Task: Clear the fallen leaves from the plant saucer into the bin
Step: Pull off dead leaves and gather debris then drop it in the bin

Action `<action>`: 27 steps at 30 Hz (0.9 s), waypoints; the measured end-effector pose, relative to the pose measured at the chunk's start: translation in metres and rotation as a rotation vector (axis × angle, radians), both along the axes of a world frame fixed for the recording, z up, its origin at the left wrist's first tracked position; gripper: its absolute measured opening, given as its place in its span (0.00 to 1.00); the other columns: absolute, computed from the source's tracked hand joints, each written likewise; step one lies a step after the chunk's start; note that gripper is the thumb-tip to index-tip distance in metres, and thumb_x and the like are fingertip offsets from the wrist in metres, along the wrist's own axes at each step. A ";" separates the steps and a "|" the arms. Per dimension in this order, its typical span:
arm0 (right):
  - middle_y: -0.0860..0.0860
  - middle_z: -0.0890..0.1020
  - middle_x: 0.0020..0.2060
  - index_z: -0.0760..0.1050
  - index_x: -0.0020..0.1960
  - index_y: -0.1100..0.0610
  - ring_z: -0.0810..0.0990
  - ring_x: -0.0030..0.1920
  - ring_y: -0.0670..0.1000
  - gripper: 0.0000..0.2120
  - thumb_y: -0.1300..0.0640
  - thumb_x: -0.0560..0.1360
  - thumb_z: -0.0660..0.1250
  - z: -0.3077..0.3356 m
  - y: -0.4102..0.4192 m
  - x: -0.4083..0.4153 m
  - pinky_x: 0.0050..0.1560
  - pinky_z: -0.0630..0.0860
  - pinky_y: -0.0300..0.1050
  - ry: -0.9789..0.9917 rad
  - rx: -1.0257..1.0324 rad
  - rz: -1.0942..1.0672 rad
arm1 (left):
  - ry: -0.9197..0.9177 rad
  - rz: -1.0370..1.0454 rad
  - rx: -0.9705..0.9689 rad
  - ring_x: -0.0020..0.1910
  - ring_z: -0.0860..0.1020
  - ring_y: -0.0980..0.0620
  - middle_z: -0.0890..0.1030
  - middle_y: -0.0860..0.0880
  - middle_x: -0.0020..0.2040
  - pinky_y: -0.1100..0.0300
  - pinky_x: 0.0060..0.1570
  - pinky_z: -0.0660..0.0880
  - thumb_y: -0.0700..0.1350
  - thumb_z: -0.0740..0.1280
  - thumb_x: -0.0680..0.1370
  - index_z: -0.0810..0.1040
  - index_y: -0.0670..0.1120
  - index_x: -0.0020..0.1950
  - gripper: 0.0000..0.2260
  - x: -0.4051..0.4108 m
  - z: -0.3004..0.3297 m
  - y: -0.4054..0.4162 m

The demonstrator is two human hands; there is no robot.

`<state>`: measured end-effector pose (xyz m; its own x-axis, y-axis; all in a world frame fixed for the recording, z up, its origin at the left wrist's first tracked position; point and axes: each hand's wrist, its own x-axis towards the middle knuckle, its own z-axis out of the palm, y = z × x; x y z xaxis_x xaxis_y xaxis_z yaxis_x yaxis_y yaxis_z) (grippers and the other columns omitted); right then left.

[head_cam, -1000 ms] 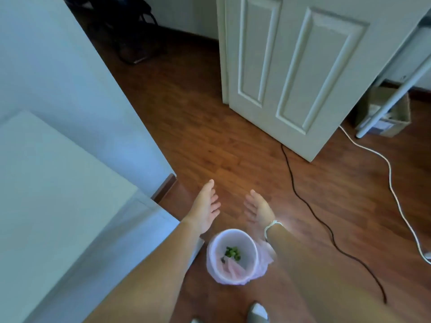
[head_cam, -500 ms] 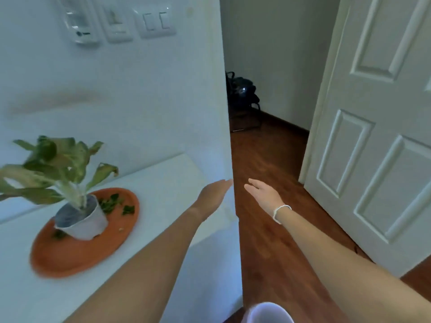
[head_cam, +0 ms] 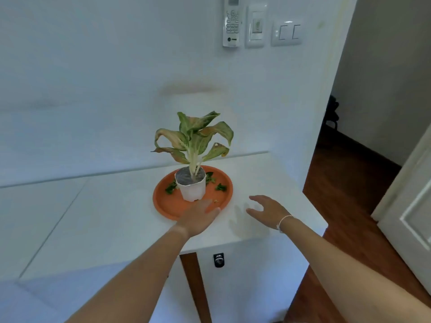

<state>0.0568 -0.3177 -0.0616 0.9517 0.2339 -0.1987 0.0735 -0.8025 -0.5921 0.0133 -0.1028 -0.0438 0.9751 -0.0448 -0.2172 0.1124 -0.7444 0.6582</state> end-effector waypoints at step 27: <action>0.55 0.73 0.68 0.64 0.74 0.56 0.74 0.62 0.54 0.27 0.53 0.77 0.63 -0.016 0.052 0.086 0.67 0.68 0.46 0.142 0.265 -0.128 | 0.023 0.871 -0.706 0.39 0.79 0.44 0.78 0.37 0.55 0.56 0.34 0.80 0.32 0.64 0.71 0.65 0.41 0.66 0.24 0.038 -0.053 0.064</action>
